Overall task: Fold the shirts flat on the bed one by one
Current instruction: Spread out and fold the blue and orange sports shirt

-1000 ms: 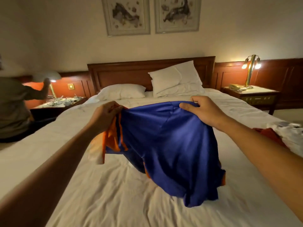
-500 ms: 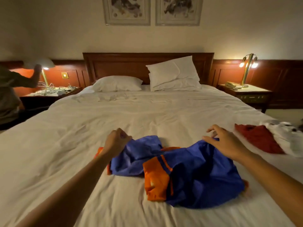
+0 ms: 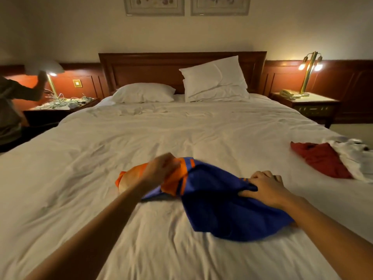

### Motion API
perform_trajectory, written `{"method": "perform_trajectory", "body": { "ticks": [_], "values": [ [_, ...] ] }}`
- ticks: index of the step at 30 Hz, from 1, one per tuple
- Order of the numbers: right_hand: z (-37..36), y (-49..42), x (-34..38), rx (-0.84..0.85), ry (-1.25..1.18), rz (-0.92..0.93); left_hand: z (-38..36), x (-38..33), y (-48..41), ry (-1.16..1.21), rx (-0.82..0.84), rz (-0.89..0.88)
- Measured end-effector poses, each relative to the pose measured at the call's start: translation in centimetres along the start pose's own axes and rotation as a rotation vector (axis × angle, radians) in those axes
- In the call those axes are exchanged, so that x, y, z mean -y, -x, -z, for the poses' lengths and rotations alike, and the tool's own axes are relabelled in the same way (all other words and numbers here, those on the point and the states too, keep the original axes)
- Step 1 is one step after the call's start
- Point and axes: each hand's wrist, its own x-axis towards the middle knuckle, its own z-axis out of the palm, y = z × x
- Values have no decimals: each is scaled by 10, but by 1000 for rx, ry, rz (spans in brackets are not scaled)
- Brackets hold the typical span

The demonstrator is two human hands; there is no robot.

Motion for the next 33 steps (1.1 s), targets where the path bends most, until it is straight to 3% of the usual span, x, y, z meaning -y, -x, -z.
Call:
{"method": "perform_trajectory", "body": {
  "ticks": [4,7,9,12,15,20,25,29,33],
  "values": [
    [26,4,13,-48,-627,47,51,-34,-26,152,-212,-37],
    [77,-7,40,-215,-827,173,92,-62,-46,353,-282,33],
    [124,-14,58,-282,-841,244,121,-81,-59,436,-353,25],
    [194,-18,80,-256,-697,297,162,-103,-77,364,-466,-33],
    [244,-23,96,-221,-494,306,192,-114,-84,335,-487,-86],
    [291,-27,111,-183,-488,292,216,-119,-81,242,-503,-59],
    [293,-34,125,-184,-562,283,243,-96,-77,125,-504,1],
    [267,-36,124,-132,-648,281,247,-96,-78,107,-581,-73],
    [208,-33,107,-84,-712,228,224,-121,-92,125,-484,-54]
  ]
}}
